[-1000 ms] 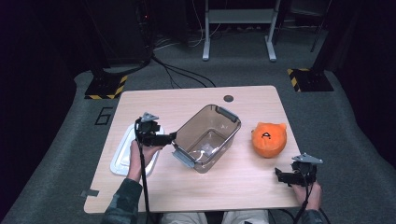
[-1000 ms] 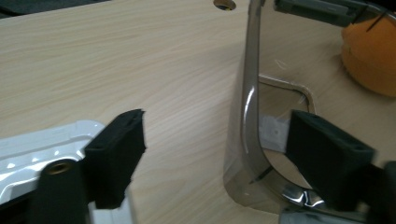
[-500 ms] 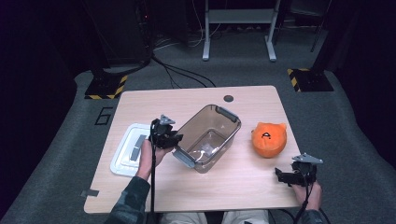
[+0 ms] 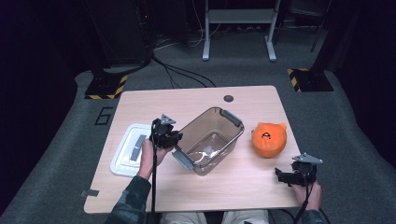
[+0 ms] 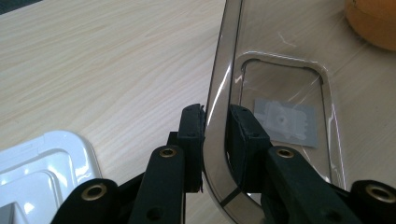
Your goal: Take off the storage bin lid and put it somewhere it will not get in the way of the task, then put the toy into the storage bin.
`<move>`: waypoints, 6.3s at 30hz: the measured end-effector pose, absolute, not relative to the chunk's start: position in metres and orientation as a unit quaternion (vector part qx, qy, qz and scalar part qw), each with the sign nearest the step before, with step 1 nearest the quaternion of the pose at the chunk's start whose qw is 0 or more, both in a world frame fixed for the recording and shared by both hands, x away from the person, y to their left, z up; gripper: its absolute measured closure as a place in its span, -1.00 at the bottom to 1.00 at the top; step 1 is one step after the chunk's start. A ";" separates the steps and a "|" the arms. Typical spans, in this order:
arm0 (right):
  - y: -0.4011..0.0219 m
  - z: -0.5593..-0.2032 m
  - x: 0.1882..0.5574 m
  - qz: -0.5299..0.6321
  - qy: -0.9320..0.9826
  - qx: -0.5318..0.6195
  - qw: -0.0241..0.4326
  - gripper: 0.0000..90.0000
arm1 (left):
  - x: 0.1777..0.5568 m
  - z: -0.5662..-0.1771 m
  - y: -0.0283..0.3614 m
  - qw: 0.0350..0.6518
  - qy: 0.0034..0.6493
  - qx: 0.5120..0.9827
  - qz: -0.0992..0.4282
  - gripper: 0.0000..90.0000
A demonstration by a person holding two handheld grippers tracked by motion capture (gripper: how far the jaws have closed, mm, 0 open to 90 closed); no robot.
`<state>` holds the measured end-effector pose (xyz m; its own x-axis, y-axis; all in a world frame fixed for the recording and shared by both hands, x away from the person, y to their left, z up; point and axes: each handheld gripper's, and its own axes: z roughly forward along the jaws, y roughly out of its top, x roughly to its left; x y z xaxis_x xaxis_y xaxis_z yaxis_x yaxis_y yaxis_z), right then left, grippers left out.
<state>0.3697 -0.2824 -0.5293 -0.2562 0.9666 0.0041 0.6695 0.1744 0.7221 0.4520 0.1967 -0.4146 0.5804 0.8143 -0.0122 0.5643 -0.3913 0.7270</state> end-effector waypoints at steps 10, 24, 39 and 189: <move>-0.282 -0.529 0.370 0.312 0.729 0.561 0.238 -0.97 | 0.450 -0.414 0.194 0.345 0.428 0.815 0.183 0.67; -0.282 -0.529 0.369 0.305 0.724 0.569 0.241 -1.00 | 0.448 -0.415 0.192 0.345 0.437 0.809 0.187 0.66; -0.284 -0.519 0.372 0.295 0.700 0.607 0.233 -0.95 | 0.447 -0.415 0.189 0.350 0.444 0.803 0.186 0.67; -0.149 -0.308 0.458 0.390 0.799 0.398 0.226 0.55 | 0.451 -0.415 0.183 0.345 0.456 0.801 0.175 0.67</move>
